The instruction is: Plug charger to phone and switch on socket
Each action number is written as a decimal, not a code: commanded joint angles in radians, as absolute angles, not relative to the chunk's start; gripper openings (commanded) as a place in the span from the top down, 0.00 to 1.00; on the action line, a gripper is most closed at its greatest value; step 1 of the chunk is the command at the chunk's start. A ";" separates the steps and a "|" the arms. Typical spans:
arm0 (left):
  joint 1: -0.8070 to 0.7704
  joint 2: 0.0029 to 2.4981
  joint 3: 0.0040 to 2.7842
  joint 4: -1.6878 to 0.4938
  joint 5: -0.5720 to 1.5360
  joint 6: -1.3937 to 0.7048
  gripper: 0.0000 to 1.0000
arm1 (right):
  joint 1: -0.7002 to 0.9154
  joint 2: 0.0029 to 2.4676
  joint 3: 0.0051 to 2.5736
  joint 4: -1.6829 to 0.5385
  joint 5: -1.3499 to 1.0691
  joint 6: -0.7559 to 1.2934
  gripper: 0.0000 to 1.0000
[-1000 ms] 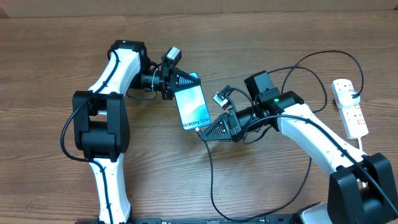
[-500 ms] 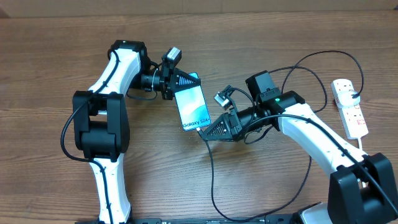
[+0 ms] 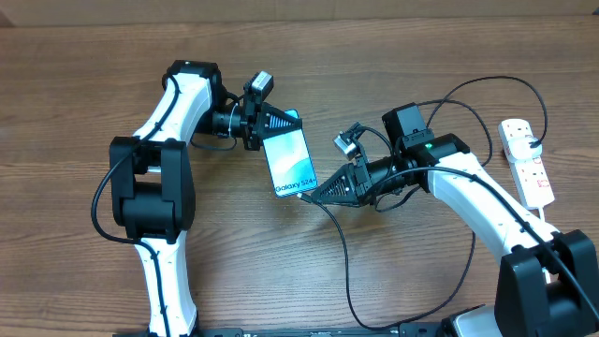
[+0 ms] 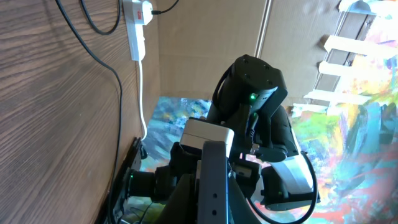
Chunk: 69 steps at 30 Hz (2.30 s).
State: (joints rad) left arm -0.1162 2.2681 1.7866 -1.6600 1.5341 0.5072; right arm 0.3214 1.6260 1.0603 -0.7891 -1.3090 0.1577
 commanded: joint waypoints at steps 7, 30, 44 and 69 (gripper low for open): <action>-0.112 2.233 1.803 -1.603 1.579 0.493 0.96 | 0.323 1.618 1.080 -0.788 -1.220 0.161 0.96; 0.024 2.235 1.803 -1.313 1.069 0.000 0.96 | 0.667 1.665 1.102 -0.802 -0.215 0.435 0.33; 0.108 2.235 1.803 -1.429 1.065 0.113 0.96 | 0.794 1.932 1.259 -0.825 -0.102 0.463 0.64; 0.111 2.235 1.803 -1.406 1.062 0.113 0.96 | 0.399 1.932 1.264 -1.049 0.111 0.368 0.55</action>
State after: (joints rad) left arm 0.1112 2.2681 1.7874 -1.4048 1.0348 0.0891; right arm 0.3920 1.9388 1.2427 -1.0519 0.1326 0.3832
